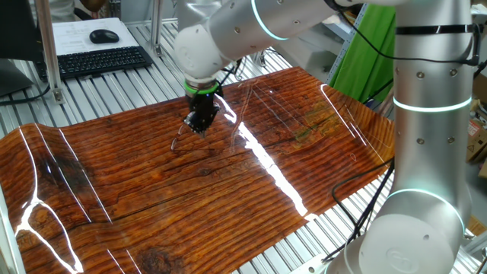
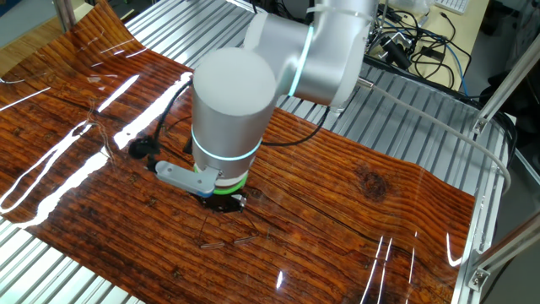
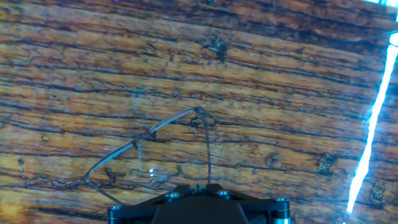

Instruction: Unfold the leg of the glasses (with one hand)

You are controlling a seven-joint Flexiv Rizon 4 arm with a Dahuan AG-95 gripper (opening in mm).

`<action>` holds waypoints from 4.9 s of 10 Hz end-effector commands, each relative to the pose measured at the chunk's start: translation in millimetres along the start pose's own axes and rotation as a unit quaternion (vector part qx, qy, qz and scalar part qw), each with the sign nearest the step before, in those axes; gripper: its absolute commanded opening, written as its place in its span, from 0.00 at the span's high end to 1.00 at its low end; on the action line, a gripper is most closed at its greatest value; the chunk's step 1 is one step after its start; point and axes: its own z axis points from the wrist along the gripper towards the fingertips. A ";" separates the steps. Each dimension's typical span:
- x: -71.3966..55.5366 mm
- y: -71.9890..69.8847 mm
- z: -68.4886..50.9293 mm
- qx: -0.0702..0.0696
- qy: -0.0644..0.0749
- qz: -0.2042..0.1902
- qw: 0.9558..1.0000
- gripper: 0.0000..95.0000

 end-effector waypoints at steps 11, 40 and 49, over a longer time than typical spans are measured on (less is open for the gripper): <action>20.3 9.2 16.5 0.003 -0.018 0.004 1.000 0.80; 17.0 22.4 14.3 0.007 -0.025 0.018 1.000 0.60; 17.5 19.9 18.5 0.011 -0.035 0.017 0.999 0.20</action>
